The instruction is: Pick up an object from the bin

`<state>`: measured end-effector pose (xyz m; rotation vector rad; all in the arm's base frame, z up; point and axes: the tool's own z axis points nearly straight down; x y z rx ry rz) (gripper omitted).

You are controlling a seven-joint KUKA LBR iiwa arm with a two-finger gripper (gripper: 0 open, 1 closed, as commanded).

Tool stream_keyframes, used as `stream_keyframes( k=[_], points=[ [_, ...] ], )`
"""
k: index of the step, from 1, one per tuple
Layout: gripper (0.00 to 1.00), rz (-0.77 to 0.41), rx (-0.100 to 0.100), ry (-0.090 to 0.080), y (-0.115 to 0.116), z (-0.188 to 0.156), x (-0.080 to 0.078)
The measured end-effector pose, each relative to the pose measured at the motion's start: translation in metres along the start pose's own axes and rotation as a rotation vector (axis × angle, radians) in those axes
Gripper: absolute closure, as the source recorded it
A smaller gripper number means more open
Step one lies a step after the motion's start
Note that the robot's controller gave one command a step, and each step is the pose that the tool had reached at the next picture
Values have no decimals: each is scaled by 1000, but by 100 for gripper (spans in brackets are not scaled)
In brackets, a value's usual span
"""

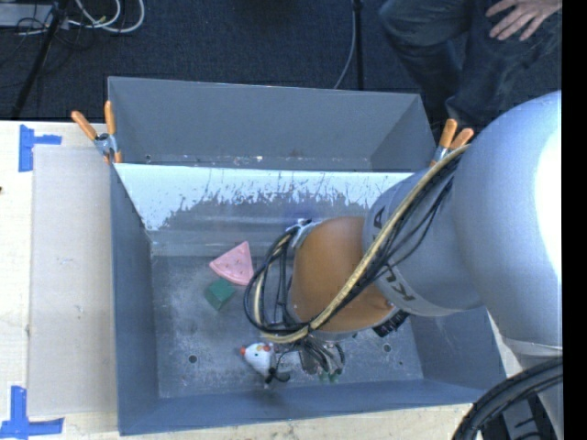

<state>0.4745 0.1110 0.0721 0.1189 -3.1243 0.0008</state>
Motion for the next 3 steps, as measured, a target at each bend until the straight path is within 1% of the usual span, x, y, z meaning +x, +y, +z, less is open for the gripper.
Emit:
stream_keyframes(
  k=[1,2,3],
  points=[
    [100,-9,1,3,0,-21,1],
    [100,-10,0,-1,0,-43,0],
    [100,-9,-1,-5,0,-55,-1]
  ],
)
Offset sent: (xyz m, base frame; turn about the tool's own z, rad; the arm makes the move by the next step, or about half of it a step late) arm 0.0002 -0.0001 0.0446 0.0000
